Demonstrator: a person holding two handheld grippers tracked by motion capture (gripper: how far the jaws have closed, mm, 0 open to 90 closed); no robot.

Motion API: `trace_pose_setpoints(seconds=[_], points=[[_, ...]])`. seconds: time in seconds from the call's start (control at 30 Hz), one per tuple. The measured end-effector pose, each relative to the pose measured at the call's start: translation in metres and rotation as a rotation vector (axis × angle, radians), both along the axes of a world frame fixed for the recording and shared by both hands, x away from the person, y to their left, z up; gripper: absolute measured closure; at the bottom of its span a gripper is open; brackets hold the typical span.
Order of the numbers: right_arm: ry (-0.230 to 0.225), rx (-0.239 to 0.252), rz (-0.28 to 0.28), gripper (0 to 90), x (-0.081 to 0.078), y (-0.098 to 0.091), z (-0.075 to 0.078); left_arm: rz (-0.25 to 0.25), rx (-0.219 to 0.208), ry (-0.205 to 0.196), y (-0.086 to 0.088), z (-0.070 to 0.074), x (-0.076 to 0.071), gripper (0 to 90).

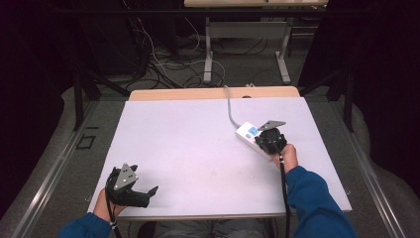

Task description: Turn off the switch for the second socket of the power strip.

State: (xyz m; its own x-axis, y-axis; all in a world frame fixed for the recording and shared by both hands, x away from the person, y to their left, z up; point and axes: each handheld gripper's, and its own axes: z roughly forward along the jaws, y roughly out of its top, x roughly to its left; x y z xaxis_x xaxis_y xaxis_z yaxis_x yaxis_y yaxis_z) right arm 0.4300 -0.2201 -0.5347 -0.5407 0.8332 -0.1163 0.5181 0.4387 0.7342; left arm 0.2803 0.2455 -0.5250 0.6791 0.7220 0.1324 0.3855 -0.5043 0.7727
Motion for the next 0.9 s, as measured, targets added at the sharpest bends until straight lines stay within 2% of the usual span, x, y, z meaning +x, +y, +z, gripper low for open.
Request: trace_pose_setpoints(seconds=[0.13,0.17,0.23,0.73,0.9], points=[[-0.003,-0.001,-0.001,90.0,-0.0003,-0.0001,0.0003,0.003,0.0,-0.004,0.0003,0.0002,0.0,0.5],[-0.018,0.009,0.003,90.0,-0.0006,-0.0007,0.0021,0.002,-0.002,-0.004,0.0003,0.0001,0.0001,0.5],[-0.008,0.009,-0.006,90.0,-0.0004,-0.0011,0.0026,0.0,-0.001,0.001,0.0,0.0,0.0001,0.5],[-0.017,-0.014,-0.023,90.0,0.0005,-0.0031,0.0029,0.002,-0.001,-0.003,0.0006,0.0001,0.0002,0.5],[-0.004,-0.022,-0.032,90.0,0.0012,-0.0062,0.0023,0.003,-0.003,0.0,0.0005,0.0,-0.0003,0.5]])
